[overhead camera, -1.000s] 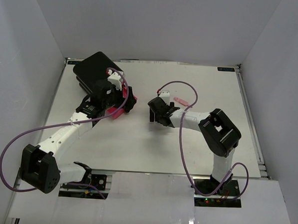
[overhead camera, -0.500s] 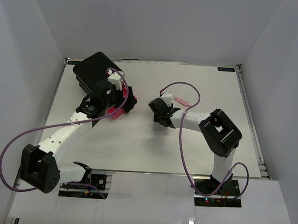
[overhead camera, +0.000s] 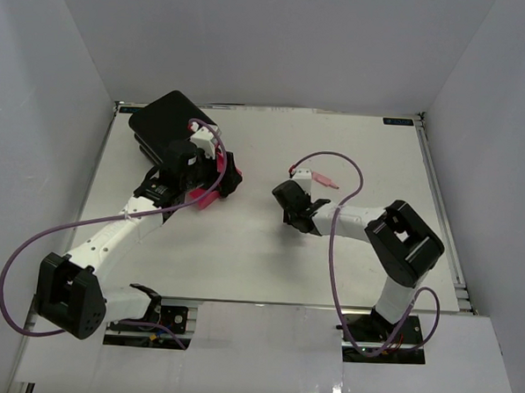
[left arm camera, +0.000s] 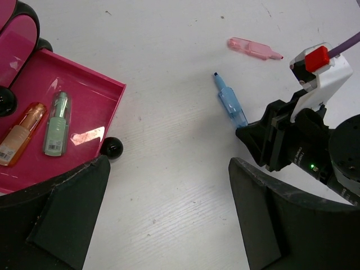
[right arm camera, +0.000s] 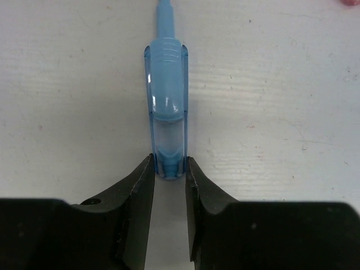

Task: Sort the stationery into containers
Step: Pick up the pen from the center of the board.

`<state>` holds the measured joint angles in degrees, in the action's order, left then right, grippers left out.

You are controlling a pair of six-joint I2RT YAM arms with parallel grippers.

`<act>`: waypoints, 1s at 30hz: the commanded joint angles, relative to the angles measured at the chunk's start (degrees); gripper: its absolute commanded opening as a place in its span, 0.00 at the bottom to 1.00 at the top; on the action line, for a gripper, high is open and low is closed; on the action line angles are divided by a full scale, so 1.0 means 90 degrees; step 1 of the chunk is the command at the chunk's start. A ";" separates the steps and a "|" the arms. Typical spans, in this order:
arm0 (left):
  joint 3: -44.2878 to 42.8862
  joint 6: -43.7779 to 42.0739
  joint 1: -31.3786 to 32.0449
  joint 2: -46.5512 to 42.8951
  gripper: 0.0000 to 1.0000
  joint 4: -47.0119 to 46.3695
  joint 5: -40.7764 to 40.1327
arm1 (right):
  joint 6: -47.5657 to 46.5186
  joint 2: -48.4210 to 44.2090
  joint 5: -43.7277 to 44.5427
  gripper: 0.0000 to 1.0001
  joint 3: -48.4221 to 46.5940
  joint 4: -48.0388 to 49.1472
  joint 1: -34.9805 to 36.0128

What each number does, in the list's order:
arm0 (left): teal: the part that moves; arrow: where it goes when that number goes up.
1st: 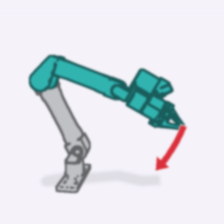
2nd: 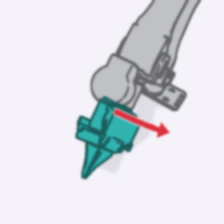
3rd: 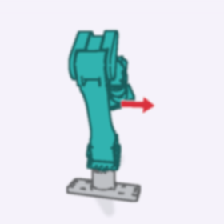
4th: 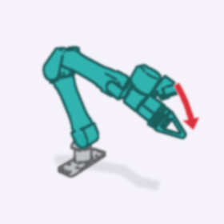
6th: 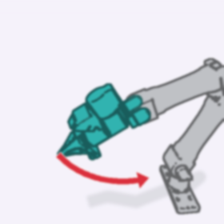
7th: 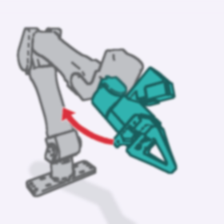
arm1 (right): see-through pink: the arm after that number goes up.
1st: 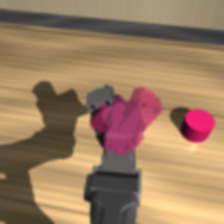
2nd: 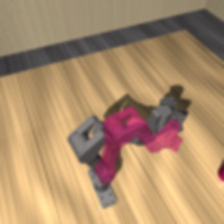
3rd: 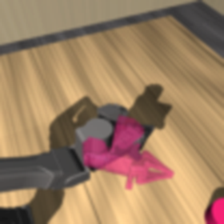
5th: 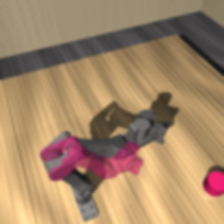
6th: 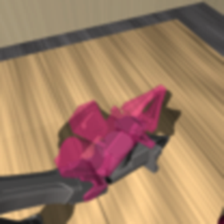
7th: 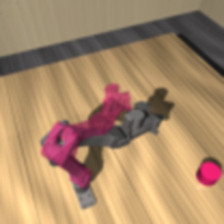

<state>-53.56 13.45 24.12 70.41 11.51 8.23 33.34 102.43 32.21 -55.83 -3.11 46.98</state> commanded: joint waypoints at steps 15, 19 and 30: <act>-0.0084 0.0224 -0.0024 0.0145 0.98 -0.0107 0.0482 | -0.1488 -0.2542 -0.1127 0.23 0.0559 -0.1401 0.0073; -0.0074 0.0370 -0.0024 0.0116 0.98 -0.0146 0.0803 | -0.1644 -0.3089 -0.1605 0.23 0.0764 -0.1121 0.0092; 0.0948 0.2468 -0.0024 0.0067 0.95 -0.0828 0.2218 | -0.2005 -0.3978 -0.2348 0.23 0.0579 -0.1080 0.0092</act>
<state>-48.88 27.18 24.10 72.31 7.07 22.24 17.21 68.36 13.10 -48.86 -13.23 47.64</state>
